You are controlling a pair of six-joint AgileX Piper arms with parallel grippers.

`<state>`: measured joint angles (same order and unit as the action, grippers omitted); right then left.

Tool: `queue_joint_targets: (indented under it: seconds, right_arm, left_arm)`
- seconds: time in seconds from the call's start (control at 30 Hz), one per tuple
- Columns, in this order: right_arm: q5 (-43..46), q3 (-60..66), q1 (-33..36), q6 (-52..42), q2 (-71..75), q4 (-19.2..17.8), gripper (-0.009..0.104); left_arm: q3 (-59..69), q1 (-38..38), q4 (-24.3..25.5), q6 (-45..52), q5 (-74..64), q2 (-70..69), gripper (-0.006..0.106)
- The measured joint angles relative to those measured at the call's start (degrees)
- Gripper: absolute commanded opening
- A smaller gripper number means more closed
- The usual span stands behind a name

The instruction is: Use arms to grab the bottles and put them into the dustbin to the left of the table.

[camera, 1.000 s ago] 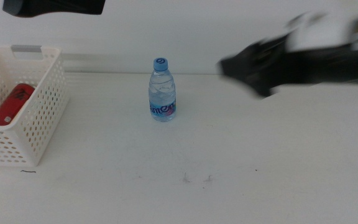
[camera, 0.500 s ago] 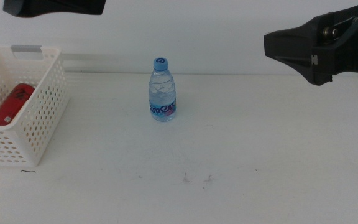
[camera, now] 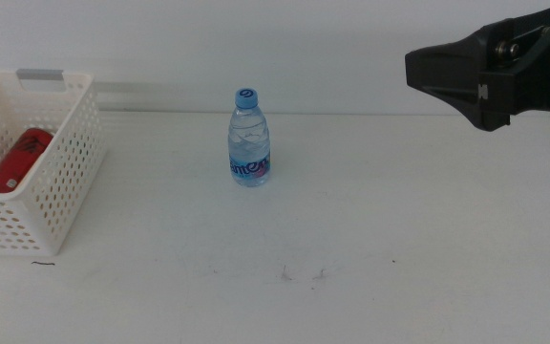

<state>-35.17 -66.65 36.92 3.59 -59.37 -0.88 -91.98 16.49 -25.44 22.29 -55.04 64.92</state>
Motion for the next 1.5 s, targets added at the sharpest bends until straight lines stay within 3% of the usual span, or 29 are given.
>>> queue_joint_targets:
  seconds: [0.13,0.23,0.33,0.47,0.57,0.67,1.07,1.3,1.5]
  right_arm:
    - [0.00,0.00,0.00,0.00,0.00,0.13,0.089]
    - [0.00,0.00,0.00,0.00,0.00,0.13,0.089]
    - [0.00,0.00,0.00,0.00,0.00,0.13,0.089]
    - [0.00,0.00,0.00,0.00,0.00,0.13,0.089]
    - [0.00,0.00,0.00,0.00,0.00,0.17,0.089]
    - [0.00,0.00,0.00,0.00,0.00,0.27,0.089]
    - [0.00,0.00,0.00,0.00,0.00,0.31,0.089]
    - [0.00,0.00,0.00,0.00,0.00,0.40,0.089]
    - [0.00,0.00,0.00,0.00,0.00,0.40,0.089]
  left_arm:
    - [0.49,0.17,3.02,-0.17,2.93,-0.13,0.094]
    - [5.34,2.47,8.11,-4.16,9.48,-1.40,0.094]
    - [18.00,6.40,16.36,-9.89,21.77,-3.98,0.094]
    - [40.85,10.36,25.02,-20.54,50.64,-4.96,0.094]
    - [54.94,11.03,25.44,-27.30,68.99,-1.46,0.094]
    - [62.72,11.03,23.40,-29.72,77.32,4.21,0.094]
    - [63.17,11.03,23.67,-29.00,115.35,36.74,0.094]
    - [54.52,10.92,23.48,-29.60,120.74,48.59,0.094]
    - [45.19,8.60,25.07,-29.60,112.66,54.06,0.094]
